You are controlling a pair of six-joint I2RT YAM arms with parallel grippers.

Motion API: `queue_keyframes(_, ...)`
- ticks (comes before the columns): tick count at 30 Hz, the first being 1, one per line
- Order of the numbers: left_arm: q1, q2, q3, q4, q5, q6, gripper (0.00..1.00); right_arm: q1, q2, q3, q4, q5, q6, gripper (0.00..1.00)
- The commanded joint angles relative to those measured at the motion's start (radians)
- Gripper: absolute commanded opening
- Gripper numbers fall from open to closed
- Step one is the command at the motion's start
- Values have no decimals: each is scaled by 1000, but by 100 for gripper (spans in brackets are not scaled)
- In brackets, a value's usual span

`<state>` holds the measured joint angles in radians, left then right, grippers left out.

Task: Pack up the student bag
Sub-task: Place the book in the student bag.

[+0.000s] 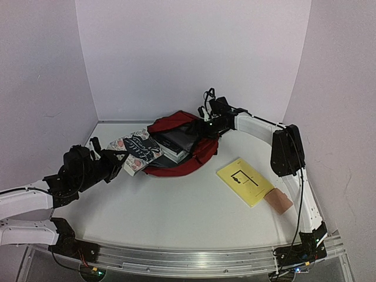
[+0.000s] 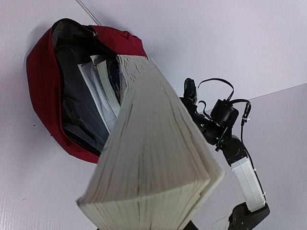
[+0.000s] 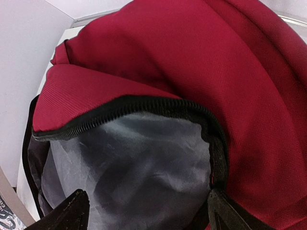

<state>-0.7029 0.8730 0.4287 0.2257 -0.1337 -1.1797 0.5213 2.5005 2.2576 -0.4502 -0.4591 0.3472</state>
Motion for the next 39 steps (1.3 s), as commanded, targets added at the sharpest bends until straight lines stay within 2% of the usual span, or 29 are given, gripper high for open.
queue_keyframes(1,3,-29,17,147,-11,7,0,-8,-67,-46,-2,51,16,97)
queue_keyframes(7,3,-31,21,136,-15,9,0,-9,-90,-92,1,14,33,98)
queue_keyframes(9,3,-27,20,138,-17,11,0,-8,-92,-100,9,-41,46,94)
queue_keyframes(12,3,-12,19,145,-16,7,0,-10,-89,-110,70,-156,96,75)
queue_keyframes(16,3,18,16,170,1,-1,0,-10,-76,-97,173,-252,179,64)
queue_keyframes(18,3,35,13,190,12,-5,0,-8,-58,-60,184,-265,199,53)
queue_keyframes(23,10,79,-6,287,62,-28,0,-10,-45,12,195,-302,217,12)
queue_keyframes(25,16,108,-16,351,98,-49,0,-10,-61,23,204,-327,216,2)
queue_keyframes(39,69,446,1,750,306,-269,0,-10,-197,-41,287,-478,219,0)
